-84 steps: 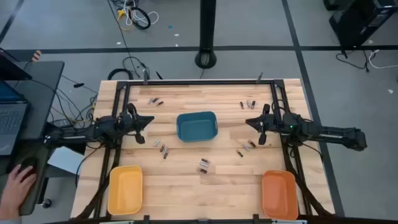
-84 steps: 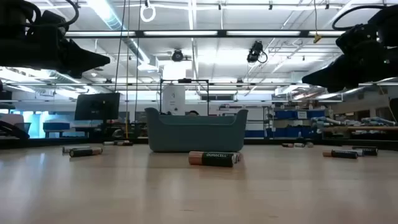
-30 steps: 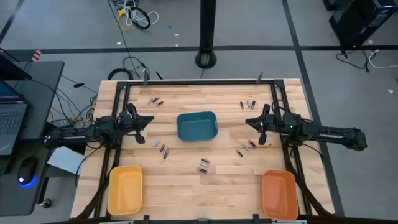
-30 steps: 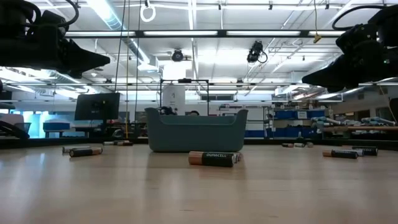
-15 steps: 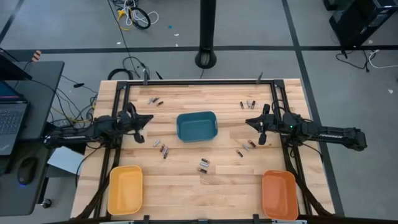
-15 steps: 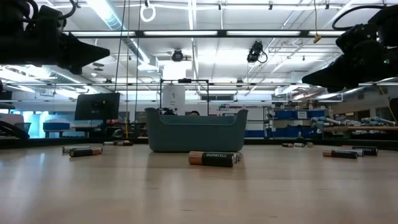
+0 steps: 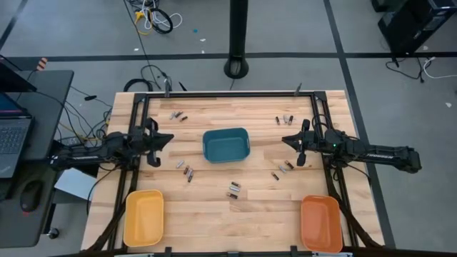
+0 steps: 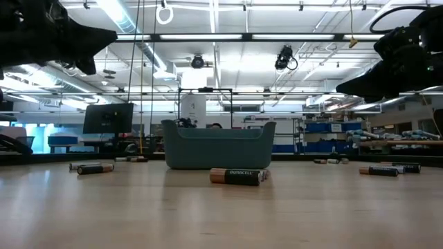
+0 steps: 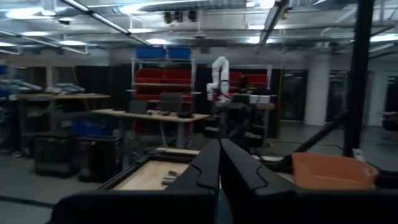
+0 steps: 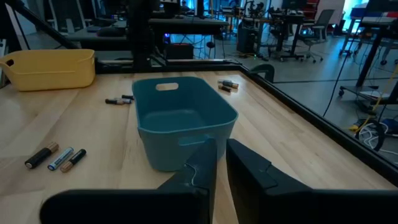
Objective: Sort batteries
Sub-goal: Put the silver battery into the blue bin
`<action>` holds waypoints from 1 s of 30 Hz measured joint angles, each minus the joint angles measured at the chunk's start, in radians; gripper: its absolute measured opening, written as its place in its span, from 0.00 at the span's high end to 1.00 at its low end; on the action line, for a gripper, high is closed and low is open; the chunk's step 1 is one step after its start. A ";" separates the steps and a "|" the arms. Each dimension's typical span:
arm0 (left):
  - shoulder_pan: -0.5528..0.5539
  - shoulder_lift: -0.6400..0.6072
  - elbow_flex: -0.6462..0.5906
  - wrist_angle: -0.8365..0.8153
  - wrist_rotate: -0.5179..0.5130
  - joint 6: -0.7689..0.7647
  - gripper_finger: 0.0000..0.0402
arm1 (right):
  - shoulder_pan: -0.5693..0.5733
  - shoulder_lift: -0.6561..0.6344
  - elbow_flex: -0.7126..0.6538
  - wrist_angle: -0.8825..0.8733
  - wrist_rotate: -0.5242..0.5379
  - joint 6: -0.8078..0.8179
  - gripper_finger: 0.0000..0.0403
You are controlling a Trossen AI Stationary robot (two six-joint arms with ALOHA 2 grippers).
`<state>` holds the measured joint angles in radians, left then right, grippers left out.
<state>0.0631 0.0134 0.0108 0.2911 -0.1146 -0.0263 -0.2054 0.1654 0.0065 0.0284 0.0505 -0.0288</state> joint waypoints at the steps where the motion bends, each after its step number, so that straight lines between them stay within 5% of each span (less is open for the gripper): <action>1: 0.000 0.003 0.007 -0.016 0.000 -0.013 0.95 | 0.000 0.000 0.000 0.000 0.000 0.000 0.88; 14: 0.000 0.241 0.130 -0.065 -0.003 -0.078 0.95 | 0.000 0.000 0.000 0.000 0.000 0.000 0.88; 30: 0.000 0.711 0.454 -0.489 0.106 -0.363 0.95 | 0.000 0.000 0.000 0.000 0.000 0.000 0.88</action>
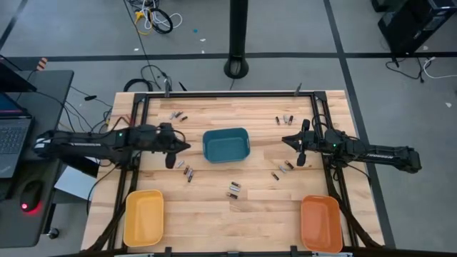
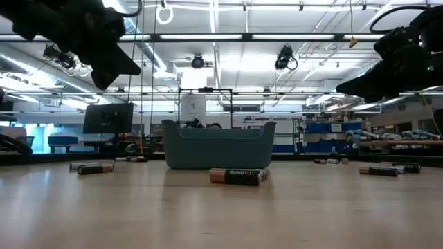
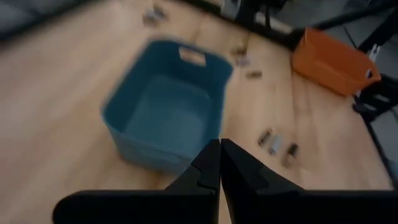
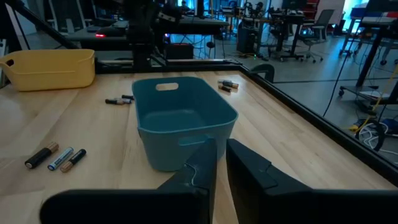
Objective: Sort batteries
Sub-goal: Put the silver battery into the blue bin
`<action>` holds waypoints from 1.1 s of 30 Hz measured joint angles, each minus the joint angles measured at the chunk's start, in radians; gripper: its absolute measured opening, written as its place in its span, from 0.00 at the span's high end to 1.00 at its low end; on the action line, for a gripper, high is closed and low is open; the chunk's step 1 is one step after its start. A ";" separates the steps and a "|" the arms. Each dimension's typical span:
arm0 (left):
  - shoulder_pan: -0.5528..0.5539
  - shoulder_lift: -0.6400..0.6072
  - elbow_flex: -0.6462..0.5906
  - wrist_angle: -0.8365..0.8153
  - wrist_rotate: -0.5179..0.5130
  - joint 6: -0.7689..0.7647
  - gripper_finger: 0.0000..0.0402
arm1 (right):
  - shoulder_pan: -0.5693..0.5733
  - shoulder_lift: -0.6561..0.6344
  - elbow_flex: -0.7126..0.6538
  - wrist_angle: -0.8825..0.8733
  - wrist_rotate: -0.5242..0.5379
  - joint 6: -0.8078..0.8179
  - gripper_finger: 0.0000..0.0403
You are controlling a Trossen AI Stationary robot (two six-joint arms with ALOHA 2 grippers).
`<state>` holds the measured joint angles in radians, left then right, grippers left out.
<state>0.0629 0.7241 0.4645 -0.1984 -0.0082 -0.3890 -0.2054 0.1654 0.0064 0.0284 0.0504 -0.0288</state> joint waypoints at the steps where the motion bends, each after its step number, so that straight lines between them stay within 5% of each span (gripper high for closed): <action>1: -0.001 0.029 0.022 -0.023 0.020 -0.025 0.95 | 0.000 0.000 0.000 0.000 0.000 0.000 0.88; 15: -0.127 0.358 0.286 -0.440 0.046 -0.281 0.95 | 0.000 0.000 0.000 0.000 0.000 0.000 0.88; 24: -0.206 0.455 0.293 -0.542 0.051 -0.559 0.95 | 0.000 0.000 0.000 0.000 0.000 0.000 0.88; 33: -0.214 0.572 0.293 -0.587 0.019 -0.558 0.94 | 0.000 0.000 0.000 0.000 0.000 0.000 0.88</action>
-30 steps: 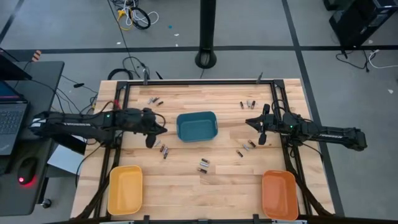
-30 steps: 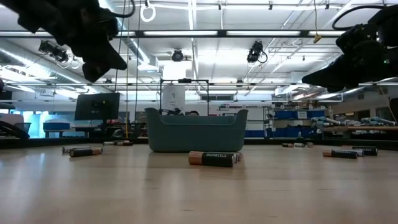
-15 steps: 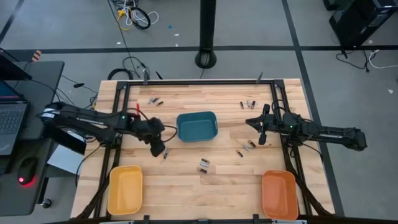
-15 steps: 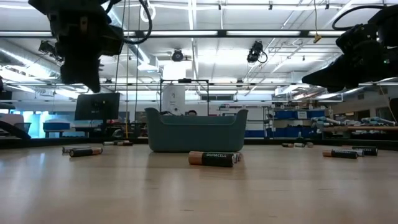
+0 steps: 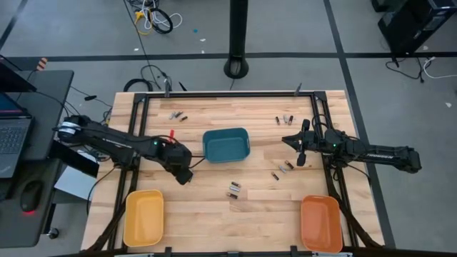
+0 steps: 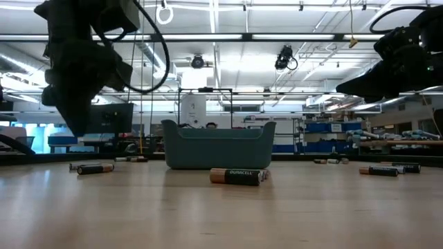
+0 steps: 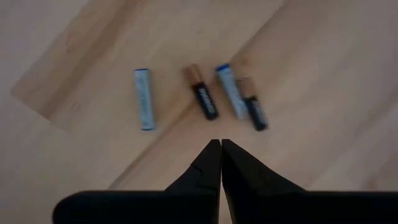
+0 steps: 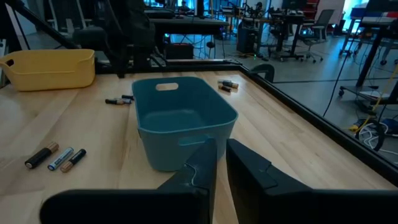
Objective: Sort batteries
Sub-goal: Put the silver battery into the blue bin
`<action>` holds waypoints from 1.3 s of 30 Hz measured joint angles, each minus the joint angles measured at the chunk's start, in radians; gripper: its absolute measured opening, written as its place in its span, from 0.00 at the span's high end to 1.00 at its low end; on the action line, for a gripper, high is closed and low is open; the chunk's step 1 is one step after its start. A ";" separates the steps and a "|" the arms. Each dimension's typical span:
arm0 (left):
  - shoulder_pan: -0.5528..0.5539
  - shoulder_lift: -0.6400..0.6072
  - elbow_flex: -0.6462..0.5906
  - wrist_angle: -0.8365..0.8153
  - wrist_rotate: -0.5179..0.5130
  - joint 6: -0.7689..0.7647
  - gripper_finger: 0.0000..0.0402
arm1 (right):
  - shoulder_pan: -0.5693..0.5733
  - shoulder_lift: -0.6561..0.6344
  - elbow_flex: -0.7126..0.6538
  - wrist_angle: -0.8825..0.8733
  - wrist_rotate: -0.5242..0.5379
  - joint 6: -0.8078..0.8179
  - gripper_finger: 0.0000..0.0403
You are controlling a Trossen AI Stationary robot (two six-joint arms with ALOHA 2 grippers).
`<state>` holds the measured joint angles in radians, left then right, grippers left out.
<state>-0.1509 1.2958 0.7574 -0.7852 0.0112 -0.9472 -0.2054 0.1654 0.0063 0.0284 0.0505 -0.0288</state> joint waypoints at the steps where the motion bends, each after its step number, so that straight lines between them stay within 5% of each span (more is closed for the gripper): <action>1: 0.000 0.010 0.000 -0.012 -0.014 0.008 0.93 | 0.000 0.000 0.000 0.000 0.000 0.000 0.88; 17: 0.040 0.027 -0.047 -0.044 -0.093 0.106 0.60 | 0.000 0.000 0.000 0.000 0.000 0.000 0.88; 39: 0.118 0.024 -0.189 0.147 -0.065 0.172 0.58 | 0.000 0.000 0.000 0.000 0.000 0.000 0.88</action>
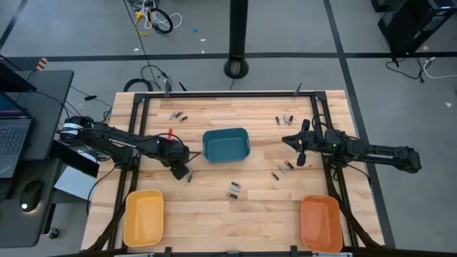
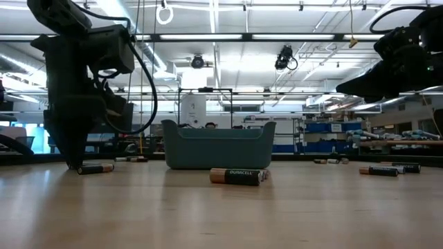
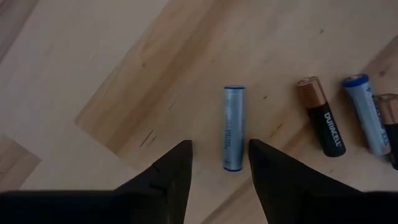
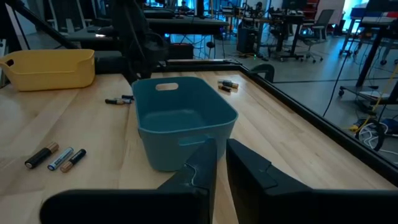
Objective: Sort batteries
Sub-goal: Put the silver battery into the blue bin
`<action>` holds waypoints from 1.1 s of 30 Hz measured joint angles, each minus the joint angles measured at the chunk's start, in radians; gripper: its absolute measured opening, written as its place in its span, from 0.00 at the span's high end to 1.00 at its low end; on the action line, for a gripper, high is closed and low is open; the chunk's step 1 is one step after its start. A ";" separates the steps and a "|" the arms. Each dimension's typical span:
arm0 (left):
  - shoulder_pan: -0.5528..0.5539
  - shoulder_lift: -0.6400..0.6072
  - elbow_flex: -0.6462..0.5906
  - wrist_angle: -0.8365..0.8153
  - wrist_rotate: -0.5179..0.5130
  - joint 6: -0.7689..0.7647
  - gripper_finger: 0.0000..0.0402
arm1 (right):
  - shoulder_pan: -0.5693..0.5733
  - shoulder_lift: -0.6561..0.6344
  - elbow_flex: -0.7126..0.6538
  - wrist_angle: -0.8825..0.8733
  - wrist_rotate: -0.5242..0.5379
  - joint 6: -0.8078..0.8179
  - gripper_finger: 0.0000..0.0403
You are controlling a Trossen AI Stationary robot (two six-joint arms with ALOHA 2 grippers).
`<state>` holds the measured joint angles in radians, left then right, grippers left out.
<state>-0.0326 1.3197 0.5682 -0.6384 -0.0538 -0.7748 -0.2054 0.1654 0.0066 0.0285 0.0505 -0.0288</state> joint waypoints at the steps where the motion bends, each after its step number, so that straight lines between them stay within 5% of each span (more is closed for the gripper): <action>1: 0.000 0.000 0.000 0.000 0.000 0.011 0.58 | 0.000 0.000 0.000 0.000 0.000 0.000 0.88; 8: 0.000 0.001 -0.001 0.000 0.018 0.087 0.63 | 0.000 0.000 0.000 0.000 0.000 0.000 0.88; 22: 0.000 0.002 -0.002 0.012 0.016 0.142 0.93 | 0.000 0.000 0.000 0.000 0.000 0.000 0.88; 33: -0.001 0.006 0.043 -0.033 -0.033 0.174 0.94 | 0.000 0.000 0.000 0.000 0.000 0.000 0.88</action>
<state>-0.0334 1.3254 0.6113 -0.6713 -0.0867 -0.6012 -0.2054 0.1654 0.0066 0.0284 0.0505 -0.0284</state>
